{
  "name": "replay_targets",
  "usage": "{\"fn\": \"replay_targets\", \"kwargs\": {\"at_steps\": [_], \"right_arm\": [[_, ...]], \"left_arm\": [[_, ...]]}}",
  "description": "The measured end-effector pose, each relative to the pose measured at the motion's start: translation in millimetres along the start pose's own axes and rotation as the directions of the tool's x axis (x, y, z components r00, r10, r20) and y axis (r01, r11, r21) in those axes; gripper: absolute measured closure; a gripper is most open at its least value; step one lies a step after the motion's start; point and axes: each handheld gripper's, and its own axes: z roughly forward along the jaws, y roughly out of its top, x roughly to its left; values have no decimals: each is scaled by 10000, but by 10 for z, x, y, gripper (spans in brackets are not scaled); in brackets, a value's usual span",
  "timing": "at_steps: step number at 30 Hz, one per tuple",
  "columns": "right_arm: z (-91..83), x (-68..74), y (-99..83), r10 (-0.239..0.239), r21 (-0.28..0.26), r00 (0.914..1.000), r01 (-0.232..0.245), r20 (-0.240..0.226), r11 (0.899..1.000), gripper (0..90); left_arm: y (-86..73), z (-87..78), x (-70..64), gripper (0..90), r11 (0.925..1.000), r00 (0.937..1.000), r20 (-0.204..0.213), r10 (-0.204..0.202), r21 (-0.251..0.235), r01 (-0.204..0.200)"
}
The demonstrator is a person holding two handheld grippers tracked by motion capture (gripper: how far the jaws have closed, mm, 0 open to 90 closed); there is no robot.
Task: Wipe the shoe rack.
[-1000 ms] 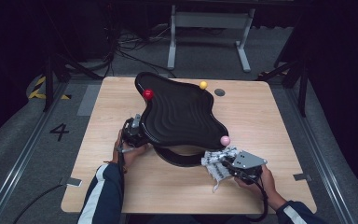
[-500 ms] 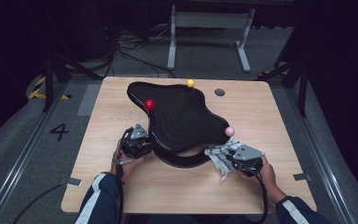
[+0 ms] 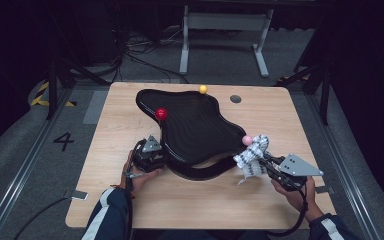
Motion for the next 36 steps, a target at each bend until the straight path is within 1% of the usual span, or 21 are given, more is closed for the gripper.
{"fn": "replay_targets", "kwargs": {"at_steps": [1,3,6,7,8,10,11,13,15,17,18,19,21,24,26,27,30,31,33,35,36], "right_arm": [[-4,6,18,-97,-73,9999,98,37,9999,823],[18,21,34,-254,-132,9996,256,123,9996,822],[59,28,48,-346,-161,9993,349,162,9993,821],[92,25,56,-327,-207,9993,331,169,9992,821],[141,17,64,-472,-104,9987,475,213,9988,820],[155,13,66,-460,-76,9987,461,199,9989,820],[179,5,66,-504,-54,9986,504,150,9987,820],[212,1,66,-619,-27,9980,620,116,9981,819],[238,5,85,-671,-67,9977,671,43,9977,819],[235,17,123,-705,-207,9975,704,-34,9973,819],[232,22,145,-755,-281,9971,751,-119,9968,818],[231,32,168,-827,-342,9964,821,-166,9960,817],[232,66,225,-1013,-525,9942,993,-361,9937,815],[250,129,312,-1334,-748,9901,1300,-426,9887,811],[255,144,338,-1355,-812,9896,1312,-491,9880,811],[261,161,370,-1452,-881,9879,1401,-547,9862,812],[274,208,435,-1545,-1059,9858,1470,-661,9834,812],[276,230,456,-1593,-1078,9847,1512,-709,9826,812],[271,261,485,-1732,-1130,9823,1646,-716,9799,812],[273,295,521,-1830,-1193,9802,1734,-752,9776,812],[273,312,541,-1858,-1226,9795,1755,-783,9768,812]], "left_arm": [[-2,0,3,708,10000,10000,24,-51,0,51],[-9,7,17,742,10000,10000,25,14,-70,-14],[-9,14,13,744,9999,10000,80,31,-123,-30],[-6,14,12,745,9999,9999,95,113,-81,-112],[-2,20,-2,746,9999,9998,154,151,-54,-151],[1,24,-5,746,9998,9996,206,202,-53,-201],[-2,28,-7,746,9998,9996,244,162,-78,-160],[-1,33,-4,746,9996,9993,283,246,-109,-243],[-6,38,-3,746,9997,9992,351,190,-164,-184],[-4,40,-6,746,9997,9989,409,218,-130,-213],[-5,50,-8,746,9996,9987,472,183,-226,-173],[-4,50,-15,746,9997,9985,501,203,-166,-195],[-2,62,-38,746,9994,9983,500,292,-209,-282],[3,76,-65,747,9992,9976,619,319,-246,-304],[-1,79,-65,746,9992,9972,685,308,-277,-289],[-6,82,-65,747,9987,9968,696,395,-359,-371],[-30,91,-41,747,9977,9952,881,432,-556,-384],[-29,87,-37,747,9979,9950,893,449,-501,-405],[-35,94,-29,747,9976,9943,971,441,-574,-387],[-40,100,-29,747,9973,9944,957,453,-617,-395],[-43,101,-32,747,9977,9941,1017,383,-596,-323]]}}
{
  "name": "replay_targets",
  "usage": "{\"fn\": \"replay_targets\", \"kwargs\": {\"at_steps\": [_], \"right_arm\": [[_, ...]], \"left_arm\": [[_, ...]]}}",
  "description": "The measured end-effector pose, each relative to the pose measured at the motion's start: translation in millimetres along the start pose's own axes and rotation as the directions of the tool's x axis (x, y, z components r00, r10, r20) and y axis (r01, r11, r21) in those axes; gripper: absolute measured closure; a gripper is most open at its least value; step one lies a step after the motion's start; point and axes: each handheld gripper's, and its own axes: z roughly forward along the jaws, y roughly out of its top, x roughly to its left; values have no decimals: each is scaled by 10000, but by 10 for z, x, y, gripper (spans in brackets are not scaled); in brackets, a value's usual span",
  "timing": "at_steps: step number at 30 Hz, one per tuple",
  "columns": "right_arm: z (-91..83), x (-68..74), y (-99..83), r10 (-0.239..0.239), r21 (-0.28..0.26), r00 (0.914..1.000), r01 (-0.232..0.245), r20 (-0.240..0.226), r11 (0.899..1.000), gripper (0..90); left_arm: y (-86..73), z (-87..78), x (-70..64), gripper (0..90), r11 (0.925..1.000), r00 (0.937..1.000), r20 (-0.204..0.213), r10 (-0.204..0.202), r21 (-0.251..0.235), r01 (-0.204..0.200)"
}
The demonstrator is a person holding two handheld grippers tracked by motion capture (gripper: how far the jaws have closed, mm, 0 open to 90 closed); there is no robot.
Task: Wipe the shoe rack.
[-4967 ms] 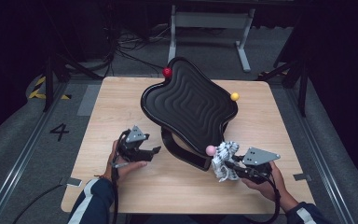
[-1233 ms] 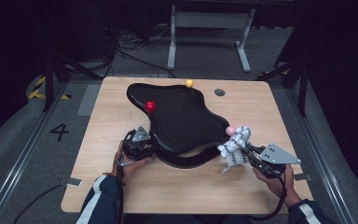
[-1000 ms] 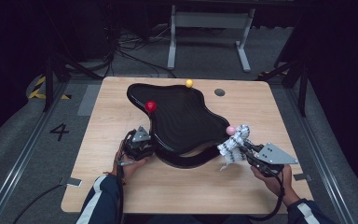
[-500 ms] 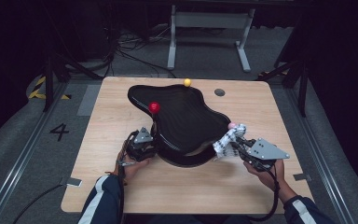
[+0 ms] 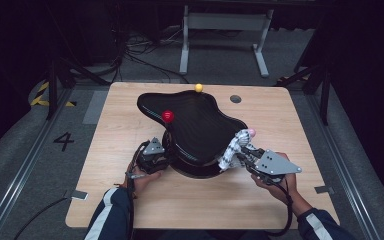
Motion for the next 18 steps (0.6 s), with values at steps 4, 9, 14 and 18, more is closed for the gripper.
{"fn": "replay_targets", "kwargs": {"at_steps": [4,9,14,18], "right_arm": [[13,72,97,-222,-124,9997,222,-53,9997,810],[2,129,216,-240,-367,9993,230,-274,9991,810],[-15,195,408,-540,-608,9973,510,-488,9968,805],[-19,216,507,-478,-841,9968,424,-633,9956,805]], "left_arm": [[-1,3,-3,747,10000,10000,-41,29,13,-29],[-10,8,-1,747,10000,10000,10,-47,-28,47],[-10,15,0,745,10000,10000,-21,-13,-32,12],[-7,22,-6,745,10000,10000,-85,-1,35,2]]}}
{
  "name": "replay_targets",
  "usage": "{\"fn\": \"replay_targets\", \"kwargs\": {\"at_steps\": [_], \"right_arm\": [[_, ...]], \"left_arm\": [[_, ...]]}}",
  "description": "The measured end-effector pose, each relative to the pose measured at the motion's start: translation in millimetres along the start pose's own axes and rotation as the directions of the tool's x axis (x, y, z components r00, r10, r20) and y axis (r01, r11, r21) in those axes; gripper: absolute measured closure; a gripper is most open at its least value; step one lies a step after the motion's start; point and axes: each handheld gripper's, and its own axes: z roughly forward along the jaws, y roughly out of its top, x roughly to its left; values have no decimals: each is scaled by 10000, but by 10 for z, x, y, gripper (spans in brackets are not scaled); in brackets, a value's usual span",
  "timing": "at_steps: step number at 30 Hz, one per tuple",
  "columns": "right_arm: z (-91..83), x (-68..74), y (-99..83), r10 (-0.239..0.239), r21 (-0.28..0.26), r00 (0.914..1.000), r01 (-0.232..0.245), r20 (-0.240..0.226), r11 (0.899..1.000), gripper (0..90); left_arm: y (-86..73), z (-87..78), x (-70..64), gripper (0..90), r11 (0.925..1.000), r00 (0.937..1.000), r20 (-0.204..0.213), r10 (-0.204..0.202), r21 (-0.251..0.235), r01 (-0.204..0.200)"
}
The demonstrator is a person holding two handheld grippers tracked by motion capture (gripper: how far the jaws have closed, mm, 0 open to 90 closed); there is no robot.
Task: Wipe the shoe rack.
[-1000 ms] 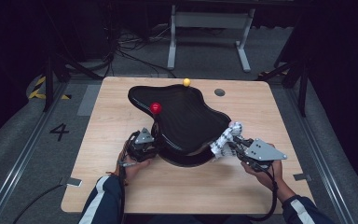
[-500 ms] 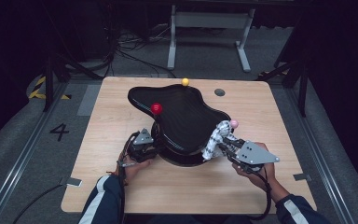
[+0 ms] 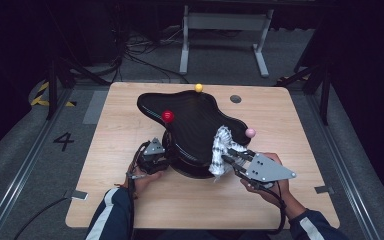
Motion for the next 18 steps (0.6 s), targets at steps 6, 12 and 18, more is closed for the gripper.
{"fn": "replay_targets", "kwargs": {"at_steps": [6,12,18], "right_arm": [[27,51,148,-400,-131,9992,400,13,9991,800],[36,9,66,-120,90,9999,119,74,9999,802],[33,-71,-157,183,642,9992,-205,345,9977,801]], "left_arm": [[-1,8,3,744,10000,10000,80,-17,-44,17],[0,6,-1,743,10000,10000,27,-75,-7,75],[3,7,-6,743,10000,10000,-26,-22,2,22]]}}
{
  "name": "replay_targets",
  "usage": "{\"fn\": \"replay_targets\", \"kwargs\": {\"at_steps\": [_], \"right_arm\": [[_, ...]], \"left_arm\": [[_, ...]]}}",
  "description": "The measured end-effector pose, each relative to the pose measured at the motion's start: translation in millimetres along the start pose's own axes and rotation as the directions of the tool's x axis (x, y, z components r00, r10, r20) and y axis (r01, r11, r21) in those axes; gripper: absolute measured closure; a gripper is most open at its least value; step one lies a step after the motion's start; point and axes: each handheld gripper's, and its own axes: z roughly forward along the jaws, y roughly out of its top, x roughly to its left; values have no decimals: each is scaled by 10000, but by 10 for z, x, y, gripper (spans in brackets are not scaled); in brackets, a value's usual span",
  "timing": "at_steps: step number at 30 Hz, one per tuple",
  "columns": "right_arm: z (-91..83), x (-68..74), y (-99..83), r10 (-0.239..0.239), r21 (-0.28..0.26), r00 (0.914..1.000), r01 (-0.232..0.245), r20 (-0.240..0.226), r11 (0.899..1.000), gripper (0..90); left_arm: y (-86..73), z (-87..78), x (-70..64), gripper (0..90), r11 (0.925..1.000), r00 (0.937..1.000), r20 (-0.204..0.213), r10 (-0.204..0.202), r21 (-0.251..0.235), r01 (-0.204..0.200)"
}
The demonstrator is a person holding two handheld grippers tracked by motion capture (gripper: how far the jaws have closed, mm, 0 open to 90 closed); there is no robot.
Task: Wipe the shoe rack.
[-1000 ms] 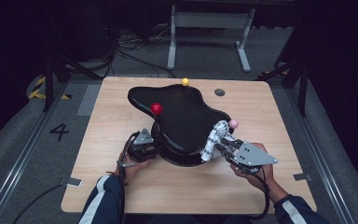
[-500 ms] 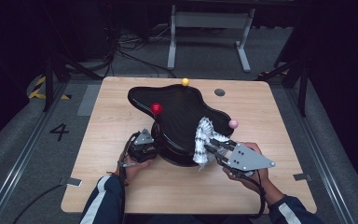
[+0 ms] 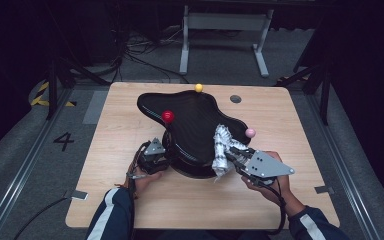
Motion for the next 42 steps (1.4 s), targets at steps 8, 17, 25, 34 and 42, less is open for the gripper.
{"fn": "replay_targets", "kwargs": {"at_steps": [8,17,25,34,42], "right_arm": [[46,-141,-371,333,1024,9988,-369,369,9941,796],[102,-347,-671,779,1969,9931,-938,872,9759,799],[127,-653,-982,1694,2511,9700,-2101,1741,9449,797],[182,-689,-1027,1887,2226,9661,-2259,1762,9484,798],[148,-499,-746,1533,1336,9833,-1656,975,9771,795]], "left_arm": [[6,6,-17,743,10000,10000,-45,54,68,-54],[14,16,-18,744,9999,9999,36,127,58,-127],[13,19,-14,744,9999,9999,63,124,21,-124],[14,23,-13,744,9999,9999,91,126,3,-126],[17,31,-25,744,10000,9999,136,67,25,-68]]}}
